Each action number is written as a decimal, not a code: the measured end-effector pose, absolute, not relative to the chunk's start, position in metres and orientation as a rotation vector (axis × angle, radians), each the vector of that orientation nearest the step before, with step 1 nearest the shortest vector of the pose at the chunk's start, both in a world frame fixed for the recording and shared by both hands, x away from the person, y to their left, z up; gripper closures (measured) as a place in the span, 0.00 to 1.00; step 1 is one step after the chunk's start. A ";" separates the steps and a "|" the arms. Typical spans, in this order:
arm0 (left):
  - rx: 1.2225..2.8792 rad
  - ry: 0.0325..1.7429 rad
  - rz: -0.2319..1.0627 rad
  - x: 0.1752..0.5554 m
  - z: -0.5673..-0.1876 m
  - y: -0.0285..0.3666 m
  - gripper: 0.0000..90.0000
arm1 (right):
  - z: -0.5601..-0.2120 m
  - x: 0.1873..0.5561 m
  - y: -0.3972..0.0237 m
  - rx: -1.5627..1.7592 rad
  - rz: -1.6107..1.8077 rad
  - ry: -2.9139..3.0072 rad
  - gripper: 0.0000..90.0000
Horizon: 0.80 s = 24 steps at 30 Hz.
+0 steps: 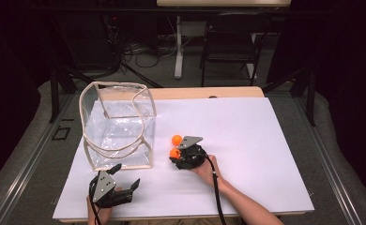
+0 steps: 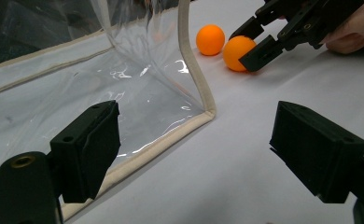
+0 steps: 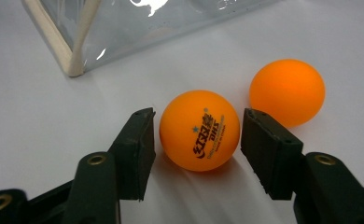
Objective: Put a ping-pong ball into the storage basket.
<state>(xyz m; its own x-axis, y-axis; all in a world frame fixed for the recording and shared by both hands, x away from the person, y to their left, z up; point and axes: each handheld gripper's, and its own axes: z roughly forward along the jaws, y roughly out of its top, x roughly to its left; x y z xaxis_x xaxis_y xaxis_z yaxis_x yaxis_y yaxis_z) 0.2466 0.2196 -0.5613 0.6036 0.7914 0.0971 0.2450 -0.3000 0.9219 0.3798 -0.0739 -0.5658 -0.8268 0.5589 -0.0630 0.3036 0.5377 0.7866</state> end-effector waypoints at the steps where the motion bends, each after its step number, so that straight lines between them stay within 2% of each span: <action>1: 1.842 0.836 0.691 0.247 -0.562 0.220 0.17 | -0.566 0.380 -0.074 0.718 1.176 2.474 0.52; 5: 1.847 0.835 0.686 0.248 -0.562 0.220 0.17 | -0.567 0.380 -0.074 0.724 1.159 2.477 0.56; 24: 1.852 0.834 0.689 0.248 -0.562 0.219 0.17 | -0.558 0.378 -0.076 0.700 1.188 2.466 0.56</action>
<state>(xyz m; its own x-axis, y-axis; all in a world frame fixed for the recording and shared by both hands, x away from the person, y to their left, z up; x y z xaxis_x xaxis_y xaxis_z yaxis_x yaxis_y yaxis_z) 0.2480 0.2194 -0.5625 0.6072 0.7881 0.1015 0.2483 -0.3096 0.9179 0.3779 -0.0764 -0.5578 -0.8306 0.5526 -0.0684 0.2909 0.5354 0.7929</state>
